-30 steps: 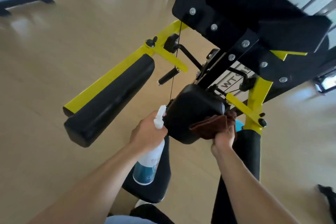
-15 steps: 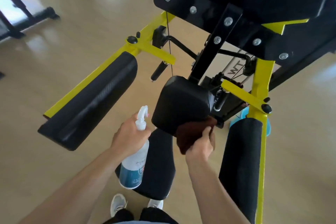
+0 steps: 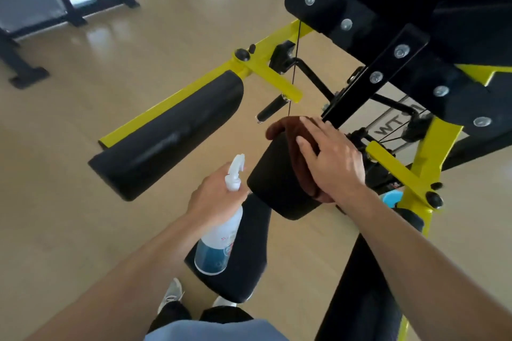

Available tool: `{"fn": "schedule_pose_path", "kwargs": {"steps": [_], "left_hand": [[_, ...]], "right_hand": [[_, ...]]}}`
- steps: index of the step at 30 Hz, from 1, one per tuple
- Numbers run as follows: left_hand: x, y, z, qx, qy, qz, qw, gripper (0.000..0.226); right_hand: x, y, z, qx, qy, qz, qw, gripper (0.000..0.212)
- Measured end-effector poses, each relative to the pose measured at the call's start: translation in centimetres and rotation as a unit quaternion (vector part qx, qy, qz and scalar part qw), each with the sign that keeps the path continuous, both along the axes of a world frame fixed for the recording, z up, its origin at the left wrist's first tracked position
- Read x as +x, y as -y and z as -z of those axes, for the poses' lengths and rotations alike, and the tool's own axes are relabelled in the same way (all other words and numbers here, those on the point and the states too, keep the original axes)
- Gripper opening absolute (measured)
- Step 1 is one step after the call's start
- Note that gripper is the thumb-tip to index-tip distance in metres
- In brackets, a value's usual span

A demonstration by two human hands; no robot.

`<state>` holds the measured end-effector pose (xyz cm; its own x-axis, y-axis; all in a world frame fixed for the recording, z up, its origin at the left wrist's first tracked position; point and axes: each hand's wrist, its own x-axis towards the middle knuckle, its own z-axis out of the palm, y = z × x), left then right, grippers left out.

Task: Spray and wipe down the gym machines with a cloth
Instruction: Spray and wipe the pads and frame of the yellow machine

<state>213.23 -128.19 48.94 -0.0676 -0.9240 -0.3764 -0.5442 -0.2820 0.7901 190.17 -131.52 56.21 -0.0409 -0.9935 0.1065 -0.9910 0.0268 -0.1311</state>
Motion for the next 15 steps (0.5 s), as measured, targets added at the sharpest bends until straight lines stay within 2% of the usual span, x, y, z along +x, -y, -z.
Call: {"fn": "schedule_pose_path", "kwargs": {"steps": [4, 6, 8, 10, 12, 14, 15], "left_hand": [[0.4, -0.8, 1.2, 0.018, -0.003, -0.035, 0.999, 0.032], [0.6, -1.3, 1.8, 0.02, -0.003, -0.062, 0.998, 0.035], [0.8, -1.7, 2.2, 0.019, 0.0, -0.08, 0.997, 0.035], [1.1, -2.0, 2.5, 0.024, 0.006, -0.085, 0.996, 0.035], [1.6, -2.1, 2.6, 0.027, 0.012, -0.098, 0.995, 0.035], [2.4, -2.2, 2.9, 0.034, 0.011, -0.119, 0.992, 0.035], [2.7, -2.3, 2.9, 0.034, 0.008, -0.121, 0.992, 0.035]], "right_hand": [[1.7, 2.5, -0.6, 0.038, -0.078, -0.07, 0.994, 0.052], [2.8, 3.5, 0.0, 0.017, -0.197, -0.135, 0.971, 0.048], [4.6, 4.7, 1.0, 0.013, -0.323, -0.214, 0.922, 0.042], [6.8, 5.2, 2.9, 0.072, -0.429, -0.29, 0.852, 0.034], [8.4, 5.2, 5.7, 0.161, -0.494, -0.342, 0.783, 0.028], [9.3, 4.3, 8.9, 0.251, -0.556, -0.346, 0.712, 0.028], [9.3, 4.0, 11.4, 0.278, -0.58, -0.334, 0.689, 0.028]]}}
